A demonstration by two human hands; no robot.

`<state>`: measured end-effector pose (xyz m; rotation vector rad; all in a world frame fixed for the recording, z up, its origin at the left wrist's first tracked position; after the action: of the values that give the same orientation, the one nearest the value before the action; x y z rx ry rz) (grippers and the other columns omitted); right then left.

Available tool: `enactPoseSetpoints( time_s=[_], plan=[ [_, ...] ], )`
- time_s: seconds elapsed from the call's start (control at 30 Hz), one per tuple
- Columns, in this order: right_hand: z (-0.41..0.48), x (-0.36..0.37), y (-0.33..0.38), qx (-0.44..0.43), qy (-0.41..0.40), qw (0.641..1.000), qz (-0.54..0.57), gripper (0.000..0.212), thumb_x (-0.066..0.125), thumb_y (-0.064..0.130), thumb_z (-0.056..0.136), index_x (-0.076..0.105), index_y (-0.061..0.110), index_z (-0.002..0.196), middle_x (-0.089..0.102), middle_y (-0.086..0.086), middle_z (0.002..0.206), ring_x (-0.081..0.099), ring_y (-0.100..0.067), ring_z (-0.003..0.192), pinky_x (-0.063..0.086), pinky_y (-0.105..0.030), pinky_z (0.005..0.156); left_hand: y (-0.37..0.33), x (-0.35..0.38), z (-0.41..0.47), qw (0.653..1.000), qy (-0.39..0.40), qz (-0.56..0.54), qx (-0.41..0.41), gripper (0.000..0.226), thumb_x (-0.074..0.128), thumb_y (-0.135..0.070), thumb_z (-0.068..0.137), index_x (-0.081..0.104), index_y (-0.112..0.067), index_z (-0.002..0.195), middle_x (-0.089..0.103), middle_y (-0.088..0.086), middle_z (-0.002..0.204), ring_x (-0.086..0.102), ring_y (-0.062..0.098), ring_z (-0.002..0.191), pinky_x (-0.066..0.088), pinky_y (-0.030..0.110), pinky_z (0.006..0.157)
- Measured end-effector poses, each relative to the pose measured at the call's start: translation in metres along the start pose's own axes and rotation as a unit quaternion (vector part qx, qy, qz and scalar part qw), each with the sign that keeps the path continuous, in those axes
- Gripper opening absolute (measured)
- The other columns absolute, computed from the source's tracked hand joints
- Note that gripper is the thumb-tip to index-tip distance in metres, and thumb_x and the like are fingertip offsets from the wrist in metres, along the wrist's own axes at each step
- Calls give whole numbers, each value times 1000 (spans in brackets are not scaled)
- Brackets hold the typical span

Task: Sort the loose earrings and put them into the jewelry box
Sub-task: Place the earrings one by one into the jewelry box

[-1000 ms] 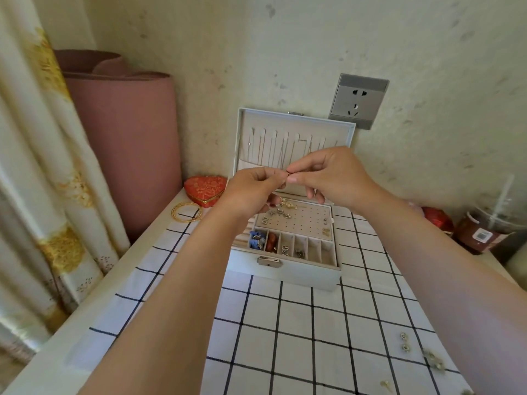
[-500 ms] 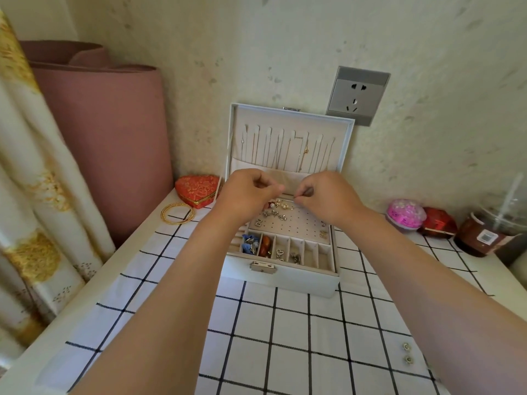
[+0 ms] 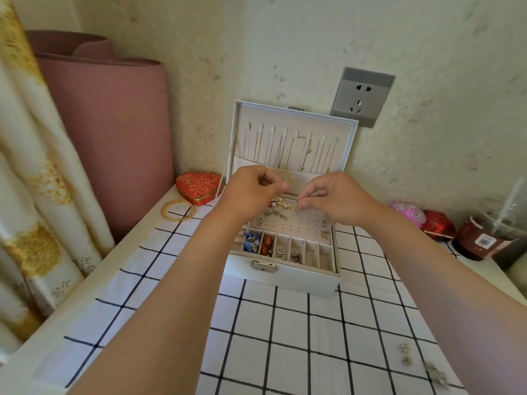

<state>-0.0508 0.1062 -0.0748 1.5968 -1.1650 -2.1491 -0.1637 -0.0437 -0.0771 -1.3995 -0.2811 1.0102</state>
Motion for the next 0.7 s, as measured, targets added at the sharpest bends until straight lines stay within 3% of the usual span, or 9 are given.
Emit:
enactPoseSetpoints(
  time_s=[0.07,0.17,0.37,0.53,0.7],
  plan=[
    [3,-7,-3,-5,-51,998,-24,5,76,15,87,76,20,86,77,3,83,66,7,68,49,-12,56,1,0,1,1000,-2,-7,-1,10,75,-28,85,68,-22,82,73,2,83,63,10,65,56,30,71],
    [6,-4,-4,-14,-85,988,-125,4,76,23,86,77,27,86,73,13,84,67,-1,82,56,-26,78,1,-1,1,1000,-5,-17,-2,10,73,-29,87,69,-19,85,74,0,81,63,12,62,58,34,73],
    [8,16,10,-70,-70,965,-242,7,72,24,86,77,29,83,74,12,85,68,-8,81,58,-36,75,0,2,-1,1000,10,-23,-16,16,67,-27,92,66,-19,79,70,-2,70,59,8,52,56,31,67],
    [7,20,17,-89,-73,941,-317,12,66,24,88,76,29,84,73,8,84,67,-14,79,57,-36,70,-2,1,-1,999,13,-28,-17,22,63,-23,95,70,-13,77,74,6,83,60,12,57,57,35,68],
    [7,19,17,-84,-83,937,-330,15,64,20,86,76,27,79,71,8,81,66,-15,78,58,-37,68,-1,0,-1,998,16,-53,-35,17,61,-19,95,70,-18,81,75,-3,86,64,14,63,52,28,64]
  ],
)
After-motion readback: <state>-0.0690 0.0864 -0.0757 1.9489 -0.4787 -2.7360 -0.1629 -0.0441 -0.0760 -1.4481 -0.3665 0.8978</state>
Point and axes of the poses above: each hand's wrist, its own z-axis towards the middle knuckle, its own x-axis out of the palm, y = z × x, the point moved 5 cm from there along z, towards the middle knuckle
